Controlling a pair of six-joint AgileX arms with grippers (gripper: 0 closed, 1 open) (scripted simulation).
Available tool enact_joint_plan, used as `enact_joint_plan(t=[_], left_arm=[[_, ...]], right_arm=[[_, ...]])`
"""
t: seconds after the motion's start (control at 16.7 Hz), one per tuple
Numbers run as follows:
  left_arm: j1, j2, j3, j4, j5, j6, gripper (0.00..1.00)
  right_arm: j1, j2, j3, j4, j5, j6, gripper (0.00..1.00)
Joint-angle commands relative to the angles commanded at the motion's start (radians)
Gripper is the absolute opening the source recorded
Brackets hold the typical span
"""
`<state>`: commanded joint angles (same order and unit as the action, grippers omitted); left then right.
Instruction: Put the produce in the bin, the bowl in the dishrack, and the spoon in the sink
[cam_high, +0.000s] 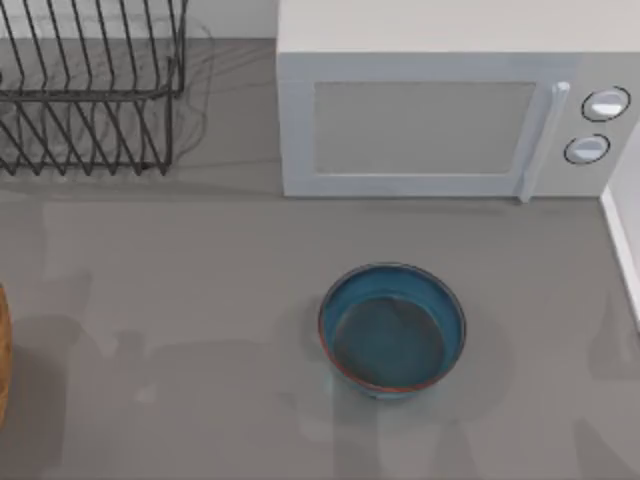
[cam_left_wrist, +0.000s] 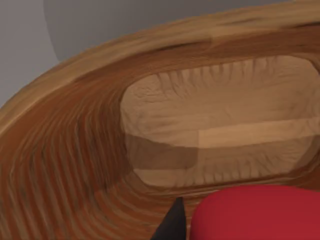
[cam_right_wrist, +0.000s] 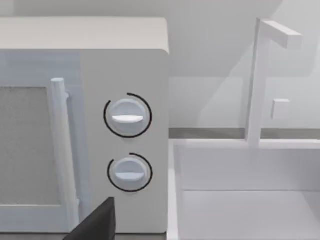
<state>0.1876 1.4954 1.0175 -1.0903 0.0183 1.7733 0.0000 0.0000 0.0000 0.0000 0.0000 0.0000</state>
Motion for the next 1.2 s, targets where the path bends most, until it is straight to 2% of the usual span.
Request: enact_joint_plan(t=[0.48,1.2], left_arm=[[0.0,0.0,0.0,0.0,0.0,0.0,0.98],[-0.006,-0.028,-0.018,0.023,0.0,-0.025,1.0]], right_arm=[[0.0,0.0,0.0,0.0,0.0,0.0,1.0],[0.0,0.0,0.0,0.0,0.0,0.0,1.0]])
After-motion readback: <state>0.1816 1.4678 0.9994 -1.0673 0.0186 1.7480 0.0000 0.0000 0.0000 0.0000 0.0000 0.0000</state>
